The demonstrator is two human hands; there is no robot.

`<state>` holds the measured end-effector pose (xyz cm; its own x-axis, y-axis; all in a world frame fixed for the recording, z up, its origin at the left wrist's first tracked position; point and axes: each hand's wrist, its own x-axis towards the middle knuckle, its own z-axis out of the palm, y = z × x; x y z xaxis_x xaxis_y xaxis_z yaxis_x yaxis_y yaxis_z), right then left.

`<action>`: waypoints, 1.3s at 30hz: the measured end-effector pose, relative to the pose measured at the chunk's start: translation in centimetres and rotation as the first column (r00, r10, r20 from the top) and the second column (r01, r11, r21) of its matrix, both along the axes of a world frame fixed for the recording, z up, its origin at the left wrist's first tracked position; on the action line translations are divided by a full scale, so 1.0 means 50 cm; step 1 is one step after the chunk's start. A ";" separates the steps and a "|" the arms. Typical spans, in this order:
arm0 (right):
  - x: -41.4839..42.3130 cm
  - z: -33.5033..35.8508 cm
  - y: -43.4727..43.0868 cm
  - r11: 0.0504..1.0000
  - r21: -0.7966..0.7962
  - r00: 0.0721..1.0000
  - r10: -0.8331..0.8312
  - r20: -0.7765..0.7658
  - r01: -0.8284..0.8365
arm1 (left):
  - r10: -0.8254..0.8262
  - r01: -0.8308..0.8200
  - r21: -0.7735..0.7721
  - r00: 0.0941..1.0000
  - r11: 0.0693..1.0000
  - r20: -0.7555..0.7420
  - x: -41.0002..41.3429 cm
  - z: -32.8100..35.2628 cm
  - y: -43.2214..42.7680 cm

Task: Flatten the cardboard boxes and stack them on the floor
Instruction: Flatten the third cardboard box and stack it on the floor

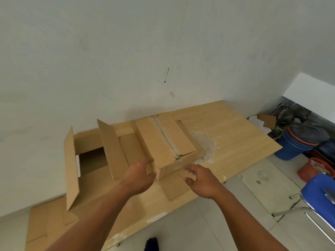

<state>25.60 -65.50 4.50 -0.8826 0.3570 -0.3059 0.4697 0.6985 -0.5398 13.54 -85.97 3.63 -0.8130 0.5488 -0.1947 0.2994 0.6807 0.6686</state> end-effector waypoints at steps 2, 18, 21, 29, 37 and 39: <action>-0.046 -0.005 0.041 0.999 0.039 1.000 0.002 0.003 -0.002 | 0.011 -0.010 -0.059 1.000 0.998 0.012 -0.051 -0.025 0.050; -0.377 -0.113 0.200 0.974 0.217 0.994 0.053 0.092 -0.072 | 0.079 -0.047 -0.415 0.995 0.908 0.062 -0.234 -0.107 0.264; -0.424 -0.136 0.206 0.960 0.242 0.983 0.109 0.147 -0.143 | 0.139 -0.101 -0.434 0.989 0.895 0.056 -0.238 -0.105 0.276; -0.492 -0.130 0.226 0.963 0.128 0.934 0.191 0.302 -0.238 | 0.272 -0.220 -0.485 0.961 0.847 0.040 -0.246 -0.104 0.302; -0.539 -0.015 0.359 0.940 -0.333 0.964 0.148 0.220 -0.068 | 0.358 -0.294 -0.585 0.934 0.756 -0.006 -0.250 -0.102 0.384; -0.546 -0.012 0.400 0.936 -0.350 0.978 0.104 0.180 -0.035 | 0.370 -0.288 -0.603 0.929 0.744 0.012 -0.248 -0.104 0.416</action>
